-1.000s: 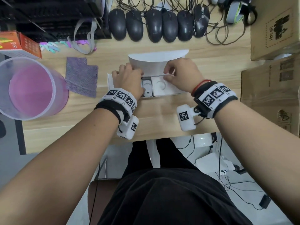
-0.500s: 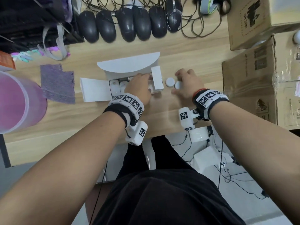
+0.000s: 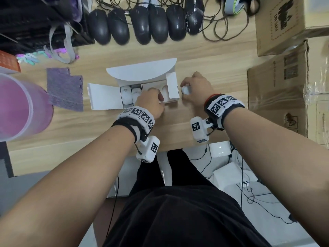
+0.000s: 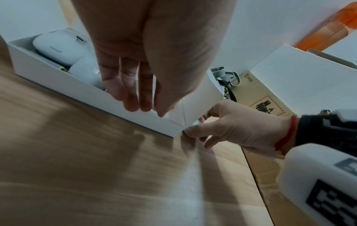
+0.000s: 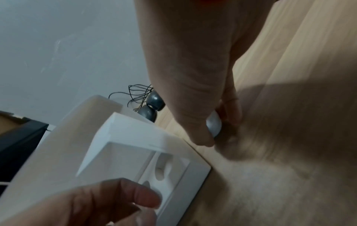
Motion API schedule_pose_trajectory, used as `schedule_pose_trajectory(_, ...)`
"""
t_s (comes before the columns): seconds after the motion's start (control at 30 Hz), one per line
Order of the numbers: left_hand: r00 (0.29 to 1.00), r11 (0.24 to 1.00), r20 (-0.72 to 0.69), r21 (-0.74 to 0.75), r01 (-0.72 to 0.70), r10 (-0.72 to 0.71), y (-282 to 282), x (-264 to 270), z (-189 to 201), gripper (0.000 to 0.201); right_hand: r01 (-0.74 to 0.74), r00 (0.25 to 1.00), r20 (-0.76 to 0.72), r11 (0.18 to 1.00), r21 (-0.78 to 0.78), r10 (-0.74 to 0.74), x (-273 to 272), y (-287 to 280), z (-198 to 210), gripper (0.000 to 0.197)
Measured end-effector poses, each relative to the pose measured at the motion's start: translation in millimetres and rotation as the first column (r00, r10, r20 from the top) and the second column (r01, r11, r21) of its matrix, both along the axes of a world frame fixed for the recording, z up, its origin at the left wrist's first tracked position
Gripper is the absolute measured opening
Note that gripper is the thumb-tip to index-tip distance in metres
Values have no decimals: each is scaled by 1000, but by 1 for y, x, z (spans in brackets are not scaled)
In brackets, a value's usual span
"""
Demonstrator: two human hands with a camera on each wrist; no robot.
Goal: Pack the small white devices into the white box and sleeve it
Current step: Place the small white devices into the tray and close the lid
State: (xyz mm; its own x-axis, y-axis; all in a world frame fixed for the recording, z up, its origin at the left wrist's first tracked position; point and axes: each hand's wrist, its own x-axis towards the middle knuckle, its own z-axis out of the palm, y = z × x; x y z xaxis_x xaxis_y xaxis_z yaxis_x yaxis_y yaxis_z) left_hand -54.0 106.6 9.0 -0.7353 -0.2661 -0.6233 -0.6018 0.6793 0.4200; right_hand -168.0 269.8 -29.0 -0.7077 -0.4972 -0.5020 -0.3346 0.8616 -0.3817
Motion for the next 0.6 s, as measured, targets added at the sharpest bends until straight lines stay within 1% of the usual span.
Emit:
schedule_pose_trajectory(0.13,999,1000,-46,10,-10,10,-2,3,2,5,32,999,-38,999,33,-31,3,-5,-1,35)
schedule_pose_trajectory(0.23,996,997,-71,70,-40,45,-4,6,3,6,54,998,-25,998,7,-54,7,0,5,31)
schedule_pose_trajectory(0.27,996,993,-73,109,-52,60,-4,8,2,9,89,996,14,996,-26,-89,9,3,10,30)
schedule_pose_trajectory(0.33,989,959,-37,255,-127,141,-5,11,2,18,192,971,163,976,-100,-174,15,9,27,30)
schedule_pose_trajectory(0.4,968,865,53,438,-244,246,-5,16,7,28,264,915,353,953,-150,-198,26,15,48,30)
schedule_pose_trajectory(0.47,948,764,147,564,-314,281,-4,21,13,33,273,852,503,943,-189,-146,37,18,64,28)
schedule_pose_trajectory(0.53,933,667,236,654,-358,270,-2,26,17,32,245,803,592,943,-227,-67,46,17,76,24)
schedule_pose_trajectory(0.6,907,521,328,744,-419,263,-1,31,19,30,232,770,637,935,-267,-9,53,11,82,25)
